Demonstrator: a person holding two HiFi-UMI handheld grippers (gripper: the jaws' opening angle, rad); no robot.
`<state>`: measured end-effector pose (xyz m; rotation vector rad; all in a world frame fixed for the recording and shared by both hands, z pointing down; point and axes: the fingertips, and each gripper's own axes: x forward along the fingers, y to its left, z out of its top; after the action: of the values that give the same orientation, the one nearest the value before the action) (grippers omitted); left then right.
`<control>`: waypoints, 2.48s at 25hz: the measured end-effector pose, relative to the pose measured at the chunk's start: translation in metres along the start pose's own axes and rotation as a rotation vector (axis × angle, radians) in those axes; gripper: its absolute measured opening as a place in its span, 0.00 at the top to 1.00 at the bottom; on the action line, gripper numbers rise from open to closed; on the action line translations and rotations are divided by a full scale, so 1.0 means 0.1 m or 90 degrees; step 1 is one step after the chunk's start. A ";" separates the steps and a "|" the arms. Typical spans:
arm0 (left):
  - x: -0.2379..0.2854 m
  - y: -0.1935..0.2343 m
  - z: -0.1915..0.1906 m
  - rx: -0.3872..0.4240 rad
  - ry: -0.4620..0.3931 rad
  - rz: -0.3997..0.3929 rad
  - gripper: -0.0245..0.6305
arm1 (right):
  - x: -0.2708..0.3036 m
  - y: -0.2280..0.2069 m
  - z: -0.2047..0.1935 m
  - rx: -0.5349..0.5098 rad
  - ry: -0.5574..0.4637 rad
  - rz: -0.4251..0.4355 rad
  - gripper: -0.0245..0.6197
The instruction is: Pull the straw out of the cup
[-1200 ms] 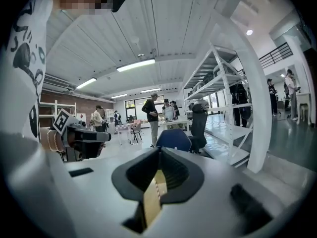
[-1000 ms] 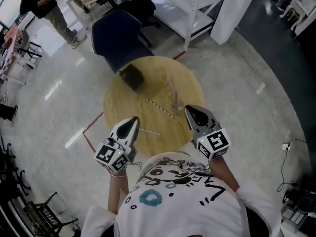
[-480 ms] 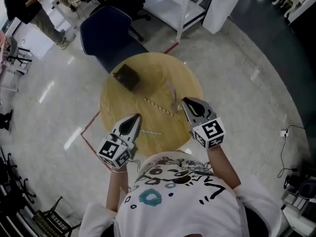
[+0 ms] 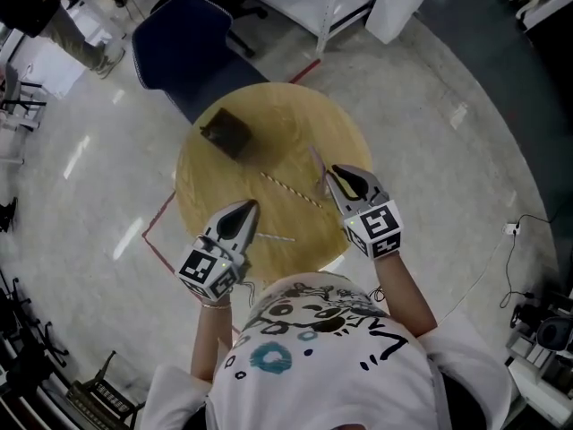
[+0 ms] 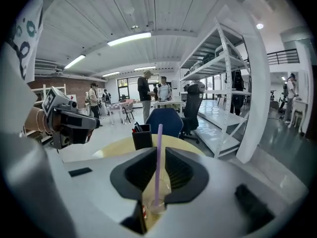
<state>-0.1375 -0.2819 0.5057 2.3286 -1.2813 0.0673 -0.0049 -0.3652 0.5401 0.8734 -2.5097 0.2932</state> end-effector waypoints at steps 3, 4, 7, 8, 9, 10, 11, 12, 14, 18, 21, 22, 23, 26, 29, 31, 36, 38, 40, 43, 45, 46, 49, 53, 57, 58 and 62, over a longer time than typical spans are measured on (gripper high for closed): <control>0.02 0.06 -0.03 -0.009 0.005 -0.001 0.94 | 0.09 0.00 -0.03 -0.001 0.018 0.008 0.83; 0.02 0.07 -0.04 -0.012 0.006 -0.002 0.94 | 0.12 0.00 -0.04 -0.005 0.024 0.011 0.81; 0.02 0.11 -0.06 -0.019 0.009 -0.002 0.94 | 0.20 0.03 -0.07 -0.019 0.045 0.014 0.81; 0.02 0.12 -0.08 -0.020 0.011 -0.002 0.94 | 0.22 0.03 -0.10 -0.020 0.053 0.015 0.81; 0.02 0.13 -0.09 -0.021 0.013 -0.002 0.94 | 0.24 0.04 -0.12 -0.018 0.060 0.014 0.81; 0.02 0.14 -0.10 -0.023 0.015 -0.003 0.94 | 0.26 0.04 -0.14 -0.016 0.067 0.012 0.81; 0.02 0.15 -0.11 -0.025 0.018 -0.004 0.94 | 0.27 0.04 -0.16 -0.015 0.074 0.008 0.81; 0.02 0.16 -0.12 -0.026 0.019 -0.005 0.94 | 0.29 0.03 -0.18 -0.015 0.080 0.003 0.81; 0.01 0.19 -0.14 -0.029 0.022 -0.004 0.94 | 0.30 0.03 -0.22 -0.012 0.090 -0.004 0.81; 0.01 0.22 -0.18 -0.036 0.021 -0.006 0.94 | 0.32 0.00 -0.25 -0.010 0.096 -0.017 0.85; 0.00 0.22 -0.19 -0.037 0.019 -0.007 0.94 | 0.32 -0.01 -0.26 -0.011 0.098 -0.022 0.88; 0.00 0.21 -0.19 -0.038 0.018 -0.006 0.94 | 0.31 0.00 -0.27 -0.011 0.099 -0.022 0.88; -0.01 0.21 -0.19 -0.038 0.017 -0.006 0.94 | 0.30 0.00 -0.27 -0.011 0.099 -0.022 0.89; -0.04 0.22 -0.19 -0.038 0.016 -0.004 0.94 | 0.30 0.01 -0.26 -0.013 0.098 -0.023 0.89; -0.05 0.23 -0.19 -0.040 0.017 -0.002 0.94 | 0.29 0.00 -0.23 -0.017 0.092 -0.027 0.89; -0.06 0.21 -0.19 -0.040 0.016 -0.001 0.94 | 0.26 -0.01 -0.21 -0.016 0.088 -0.027 0.89; -0.11 0.20 -0.16 -0.038 0.009 -0.003 0.94 | 0.20 0.03 -0.08 -0.015 0.068 -0.029 0.89; -0.13 0.18 -0.13 -0.037 0.005 -0.004 0.94 | 0.17 0.05 -0.03 -0.016 0.059 -0.029 0.89; -0.16 0.16 -0.12 -0.034 0.001 -0.004 0.94 | 0.13 0.06 0.01 -0.016 0.053 -0.029 0.89; -0.20 0.10 -0.10 -0.030 -0.005 -0.006 0.94 | 0.05 0.10 0.07 -0.014 0.044 -0.028 0.89; -0.23 0.07 -0.09 -0.027 -0.009 -0.007 0.94 | 0.01 0.12 0.11 -0.016 0.037 -0.028 0.89; -0.24 0.06 -0.09 -0.026 -0.011 -0.007 0.94 | -0.01 0.13 0.13 -0.019 0.033 -0.029 0.89; -0.29 0.02 -0.09 -0.024 -0.017 -0.007 0.94 | -0.06 0.17 0.17 -0.027 0.024 -0.034 0.89; -0.38 -0.06 -0.09 -0.027 -0.027 -0.008 0.94 | -0.15 0.22 0.24 -0.031 0.011 -0.039 0.89; -0.43 -0.13 -0.09 -0.026 -0.037 -0.011 0.94 | -0.22 0.26 0.33 -0.037 -0.006 -0.041 0.89; -0.44 -0.15 -0.09 -0.024 -0.039 -0.012 0.94 | -0.24 0.27 0.35 -0.039 -0.010 -0.042 0.89; -0.49 -0.21 -0.06 -0.017 -0.051 -0.010 0.94 | -0.32 0.32 0.43 -0.052 -0.023 -0.042 0.89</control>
<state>-0.1471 -0.2315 0.4897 2.3390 -1.2947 -0.0490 -0.0183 -0.3385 0.4851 0.9341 -2.5005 0.1535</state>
